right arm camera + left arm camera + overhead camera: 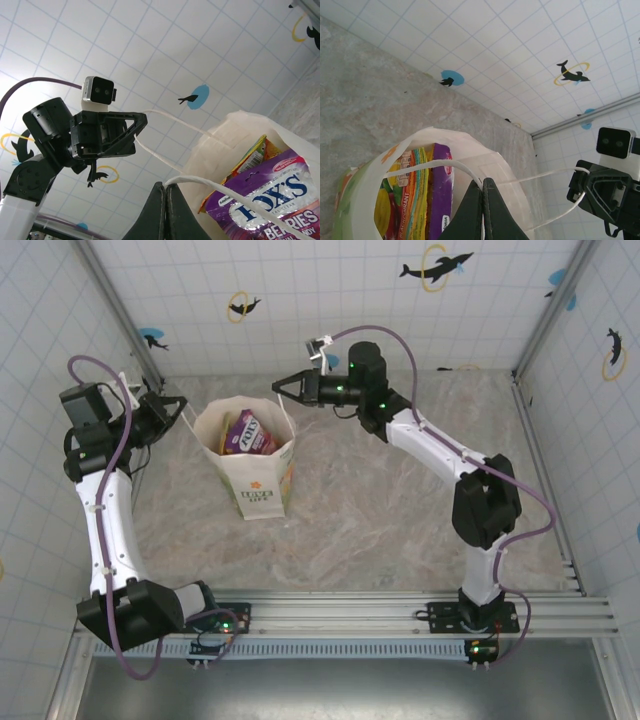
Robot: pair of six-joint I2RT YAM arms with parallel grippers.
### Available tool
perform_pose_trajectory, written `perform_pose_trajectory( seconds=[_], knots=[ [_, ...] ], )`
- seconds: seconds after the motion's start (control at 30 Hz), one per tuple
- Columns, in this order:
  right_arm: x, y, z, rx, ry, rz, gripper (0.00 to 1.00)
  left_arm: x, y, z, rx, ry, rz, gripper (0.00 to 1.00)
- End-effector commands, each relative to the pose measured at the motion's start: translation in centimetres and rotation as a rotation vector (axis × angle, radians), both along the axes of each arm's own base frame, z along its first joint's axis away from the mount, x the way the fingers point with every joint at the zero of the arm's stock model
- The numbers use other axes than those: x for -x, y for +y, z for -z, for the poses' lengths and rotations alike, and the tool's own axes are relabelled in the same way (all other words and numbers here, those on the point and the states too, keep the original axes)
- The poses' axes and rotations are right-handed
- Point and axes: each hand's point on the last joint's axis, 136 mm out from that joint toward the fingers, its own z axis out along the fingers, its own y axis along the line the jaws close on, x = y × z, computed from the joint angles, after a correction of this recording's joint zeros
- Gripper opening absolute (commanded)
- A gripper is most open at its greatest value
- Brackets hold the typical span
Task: Place the snacks into the paper bag
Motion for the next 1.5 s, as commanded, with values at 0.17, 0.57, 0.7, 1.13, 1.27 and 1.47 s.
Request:
perform_pose_trajectory(
  seconds=[0.17, 0.57, 0.7, 1.13, 1.27, 1.47],
  knots=[
    [0.2, -3.1, -6.2, -0.092, -0.150, 0.069, 0.00, 0.0, -2.4, -3.8, 0.000, -0.134, 0.093, 0.00],
    [0.6, -9.9, -10.3, -0.071, -0.236, 0.202, 0.00, -0.8, -11.3, -6.1, -0.020, -0.210, 0.280, 0.00],
    [0.3, -13.4, -10.0, -0.037, -0.240, 0.284, 0.00, -1.1, -14.2, -6.7, -0.023, -0.230, 0.343, 0.00],
    [-0.9, -22.6, -2.3, 0.081, -0.095, 0.465, 0.00, -1.4, -23.3, -2.9, -0.011, -0.180, 0.507, 0.00],
    [-0.9, -23.9, 0.2, 0.095, -0.048, 0.490, 0.00, -1.3, -24.3, -1.2, -0.015, -0.141, 0.525, 0.00],
    [-0.9, -24.7, -1.1, 0.097, -0.079, 0.512, 0.09, -1.5, -24.2, -2.5, -0.037, -0.179, 0.517, 0.19]
  ],
)
